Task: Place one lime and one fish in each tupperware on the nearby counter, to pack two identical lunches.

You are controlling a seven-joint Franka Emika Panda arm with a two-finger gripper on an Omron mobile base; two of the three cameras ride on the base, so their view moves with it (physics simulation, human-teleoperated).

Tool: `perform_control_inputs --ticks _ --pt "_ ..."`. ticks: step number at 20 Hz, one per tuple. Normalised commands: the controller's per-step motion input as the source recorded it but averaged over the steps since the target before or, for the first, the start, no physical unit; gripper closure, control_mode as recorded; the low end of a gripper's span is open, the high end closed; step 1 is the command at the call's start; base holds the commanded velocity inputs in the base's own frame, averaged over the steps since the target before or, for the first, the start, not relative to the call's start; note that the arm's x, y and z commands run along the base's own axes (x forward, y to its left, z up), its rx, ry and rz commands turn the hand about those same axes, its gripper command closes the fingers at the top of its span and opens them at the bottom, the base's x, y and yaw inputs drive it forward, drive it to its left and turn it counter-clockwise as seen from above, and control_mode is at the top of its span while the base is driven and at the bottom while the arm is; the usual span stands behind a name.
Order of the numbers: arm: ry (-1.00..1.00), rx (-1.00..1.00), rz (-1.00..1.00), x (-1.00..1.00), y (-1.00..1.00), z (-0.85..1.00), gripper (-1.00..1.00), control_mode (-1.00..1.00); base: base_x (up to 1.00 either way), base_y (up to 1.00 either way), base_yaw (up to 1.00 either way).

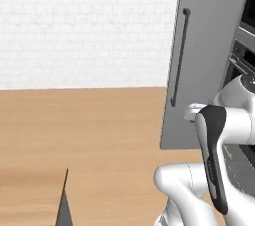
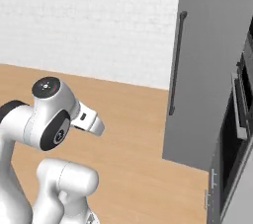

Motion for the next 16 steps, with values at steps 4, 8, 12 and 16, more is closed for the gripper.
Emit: perform_control_inputs --ticks 4,8,12,16 --pt "0.00 0.00 0.00 0.00 0.00 0.00 -1.00 1.00 1.00 0.11 0.38" --pt "0.00 0.00 0.00 0.00 0.00 0.00 -1.00 1.00 1.00 0.06 0.33" --pt "0.00 0.00 0.00 0.00 0.00 0.00 -1.00 1.00 1.00 0.20 0.27" --pt "0.00 0.00 0.00 0.00 0.00 0.00 -1.00 1.00 1.00 0.21 0.26"
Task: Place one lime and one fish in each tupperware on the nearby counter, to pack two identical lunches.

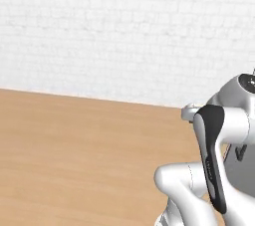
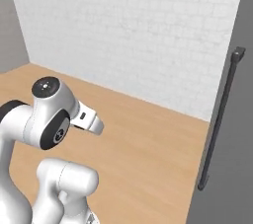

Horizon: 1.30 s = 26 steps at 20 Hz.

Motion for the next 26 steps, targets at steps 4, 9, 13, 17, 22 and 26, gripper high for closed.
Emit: perform_control_inputs --ticks 4,9,13,17,22,26 --pt "0.00 0.00 0.00 0.00 0.00 0.00 -1.00 1.00 1.00 0.43 0.17" --pt "0.00 0.00 0.00 0.00 0.00 0.00 -1.00 1.00 1.00 0.88 0.00" --pt "0.00 0.00 0.00 0.00 0.00 0.00 -1.00 1.00 1.00 0.72 0.00" --pt "0.00 0.00 0.00 0.00 0.00 0.00 -1.00 1.00 1.00 0.63 -0.32" --pt "0.00 0.00 0.00 0.00 0.00 0.00 -1.00 1.00 0.83 0.58 -0.75" --pt "0.00 0.00 0.00 0.00 0.00 0.00 -1.00 1.00 0.52 0.49 -0.87"
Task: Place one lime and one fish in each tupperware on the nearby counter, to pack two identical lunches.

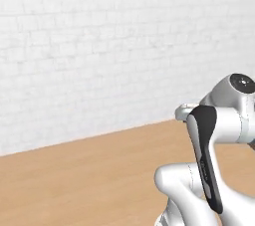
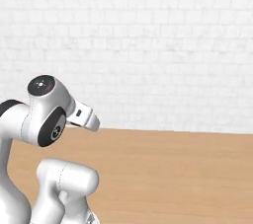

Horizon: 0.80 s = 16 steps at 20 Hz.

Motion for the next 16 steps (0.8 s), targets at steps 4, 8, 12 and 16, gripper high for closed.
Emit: perform_control_inputs --ticks 4,8,12,16 --pt "0.00 0.00 0.00 0.00 0.00 0.00 -1.00 1.00 0.45 0.44 -0.89" --pt "0.00 0.00 0.00 0.00 0.00 0.00 -1.00 1.00 0.46 0.45 -0.89" --pt "0.00 0.00 0.00 0.00 0.00 0.00 -1.00 1.00 0.57 0.53 -0.85" --pt "0.00 0.00 0.00 0.00 0.00 0.00 -1.00 1.00 0.98 0.86 -0.65"
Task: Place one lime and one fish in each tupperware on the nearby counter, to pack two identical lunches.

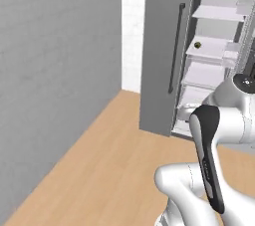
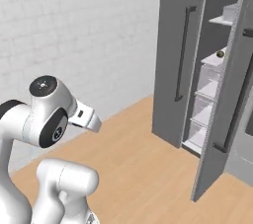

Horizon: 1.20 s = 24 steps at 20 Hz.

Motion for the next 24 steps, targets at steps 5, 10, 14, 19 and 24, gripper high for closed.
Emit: perform_control_inputs --ticks 5,10,14,19,24 --pt "0.00 0.00 0.00 0.00 0.00 0.00 -1.00 1.00 1.00 0.69 -0.51" --pt "0.00 0.00 0.00 0.00 0.00 0.00 -1.00 1.00 1.00 0.12 -0.48" --pt "0.00 0.00 0.00 0.00 0.00 0.00 -1.00 1.00 1.00 0.01 -0.40" --pt "0.00 0.00 0.00 0.00 0.00 0.00 -1.00 1.00 1.00 0.21 -0.33" --pt "0.00 0.00 0.00 0.00 0.00 0.00 -1.00 1.00 1.00 0.13 -0.20"
